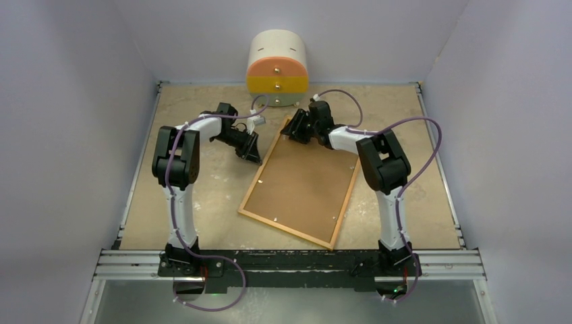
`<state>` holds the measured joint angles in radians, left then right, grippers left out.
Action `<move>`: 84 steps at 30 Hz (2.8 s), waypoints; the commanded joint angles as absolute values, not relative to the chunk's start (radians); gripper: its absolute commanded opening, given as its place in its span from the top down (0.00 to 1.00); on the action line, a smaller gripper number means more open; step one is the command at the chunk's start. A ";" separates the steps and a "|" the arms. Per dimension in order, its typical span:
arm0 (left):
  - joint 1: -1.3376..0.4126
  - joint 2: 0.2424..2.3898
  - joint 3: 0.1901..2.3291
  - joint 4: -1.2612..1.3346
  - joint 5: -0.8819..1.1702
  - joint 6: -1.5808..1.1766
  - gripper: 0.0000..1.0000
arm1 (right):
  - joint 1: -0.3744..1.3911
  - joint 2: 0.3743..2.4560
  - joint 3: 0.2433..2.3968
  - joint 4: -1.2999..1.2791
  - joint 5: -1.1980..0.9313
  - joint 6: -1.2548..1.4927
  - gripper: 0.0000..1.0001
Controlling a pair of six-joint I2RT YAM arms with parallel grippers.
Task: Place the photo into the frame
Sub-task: Install the photo frame at the center of the board.
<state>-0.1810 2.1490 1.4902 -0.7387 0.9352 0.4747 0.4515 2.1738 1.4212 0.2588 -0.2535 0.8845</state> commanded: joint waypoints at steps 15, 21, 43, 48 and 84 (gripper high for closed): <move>-0.187 2.155 1.467 -0.718 0.927 0.497 0.84 | 0.458 2.223 1.444 0.307 -0.332 0.912 0.52; -0.187 2.154 1.465 -0.716 0.925 0.497 0.84 | 0.475 2.231 1.451 0.311 -0.331 0.917 0.52; -0.190 2.148 1.452 -0.721 0.922 0.515 0.85 | 0.477 2.271 1.491 0.287 -0.323 0.927 0.53; -0.193 2.148 1.451 -0.725 0.921 0.519 0.86 | 0.478 2.277 1.492 0.288 -0.325 0.930 0.53; -0.192 2.126 1.450 -0.755 0.911 0.541 0.87 | 0.175 1.874 1.088 0.211 -0.161 0.848 0.47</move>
<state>-0.1802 2.1429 1.4738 -0.7265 0.9470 0.5014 0.1829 1.8565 1.0546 0.2054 -0.1967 0.8692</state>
